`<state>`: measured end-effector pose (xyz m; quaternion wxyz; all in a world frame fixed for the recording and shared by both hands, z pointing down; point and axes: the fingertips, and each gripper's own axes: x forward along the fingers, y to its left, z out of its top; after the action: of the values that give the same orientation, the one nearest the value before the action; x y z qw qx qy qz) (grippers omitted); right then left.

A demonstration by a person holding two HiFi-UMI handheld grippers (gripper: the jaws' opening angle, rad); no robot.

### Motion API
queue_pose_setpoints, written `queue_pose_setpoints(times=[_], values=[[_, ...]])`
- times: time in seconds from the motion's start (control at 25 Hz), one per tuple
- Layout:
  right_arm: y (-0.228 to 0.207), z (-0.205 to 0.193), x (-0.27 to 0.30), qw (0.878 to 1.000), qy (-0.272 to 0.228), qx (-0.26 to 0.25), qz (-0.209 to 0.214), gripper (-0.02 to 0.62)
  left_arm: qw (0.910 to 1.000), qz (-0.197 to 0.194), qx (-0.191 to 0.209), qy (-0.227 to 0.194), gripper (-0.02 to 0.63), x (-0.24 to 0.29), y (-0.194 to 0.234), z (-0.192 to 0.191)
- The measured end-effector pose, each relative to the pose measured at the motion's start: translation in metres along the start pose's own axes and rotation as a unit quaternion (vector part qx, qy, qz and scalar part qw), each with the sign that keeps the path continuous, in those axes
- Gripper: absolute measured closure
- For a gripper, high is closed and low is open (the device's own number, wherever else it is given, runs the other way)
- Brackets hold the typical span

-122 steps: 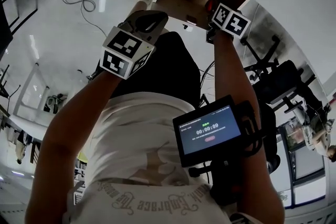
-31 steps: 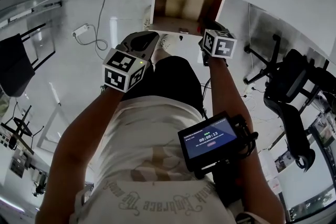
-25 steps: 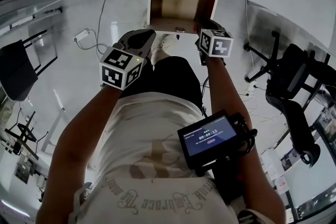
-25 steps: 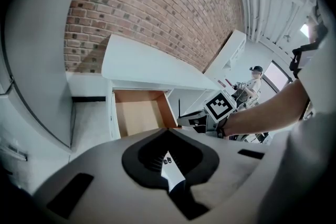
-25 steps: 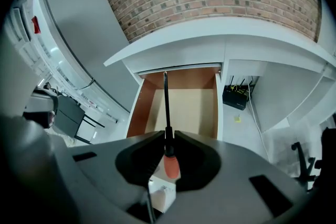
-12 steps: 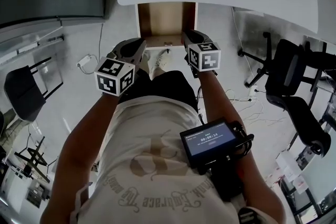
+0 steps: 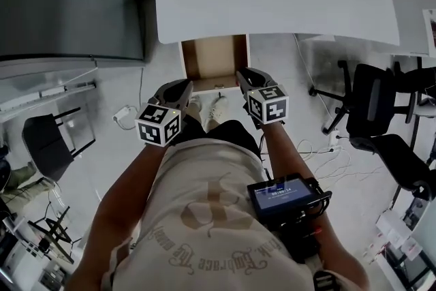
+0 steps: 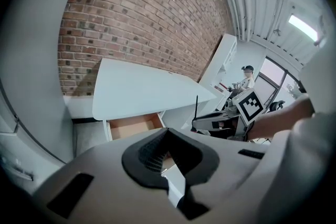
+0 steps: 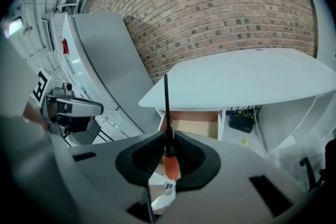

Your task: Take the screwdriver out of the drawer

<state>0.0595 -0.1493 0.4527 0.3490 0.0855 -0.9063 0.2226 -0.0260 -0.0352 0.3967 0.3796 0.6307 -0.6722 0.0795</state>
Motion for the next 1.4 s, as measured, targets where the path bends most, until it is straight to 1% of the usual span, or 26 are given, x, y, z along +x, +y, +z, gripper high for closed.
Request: queue_pose_setpoints(times=[0.2,0.32,0.48,0.84,1.12,1.4], values=[[0.014,0.023,-0.023,0.999,-0.028,-0.016,0.021,0.526,0.9994,0.010,0.008,-0.033,0.587,-0.012,-0.004,0.013],[0.025,0.030,-0.046,0.998,-0.040,-0.022,0.039,0.526,0.9983,0.008,0.020,-0.055,0.588,-0.023,-0.019,0.023],[0.038,0.048,-0.062,0.995,-0.065,-0.040,0.067,0.526,0.9956,0.014,0.038,-0.084,0.588,-0.028,-0.024,0.042],[0.065,0.069,-0.099,0.988,-0.103,-0.065,0.098,0.526,0.9907,0.034,0.052,-0.120,0.586,-0.058,-0.032,0.057],[0.071,0.080,-0.121,0.986,-0.128,-0.064,0.089,0.526,0.9896,0.022,0.066,-0.126,0.587,-0.065,-0.040,0.059],[0.053,0.070,-0.150,0.987,-0.141,-0.051,0.058,0.526,0.9880,-0.014,0.089,-0.125,0.588,-0.053,-0.071,0.067]])
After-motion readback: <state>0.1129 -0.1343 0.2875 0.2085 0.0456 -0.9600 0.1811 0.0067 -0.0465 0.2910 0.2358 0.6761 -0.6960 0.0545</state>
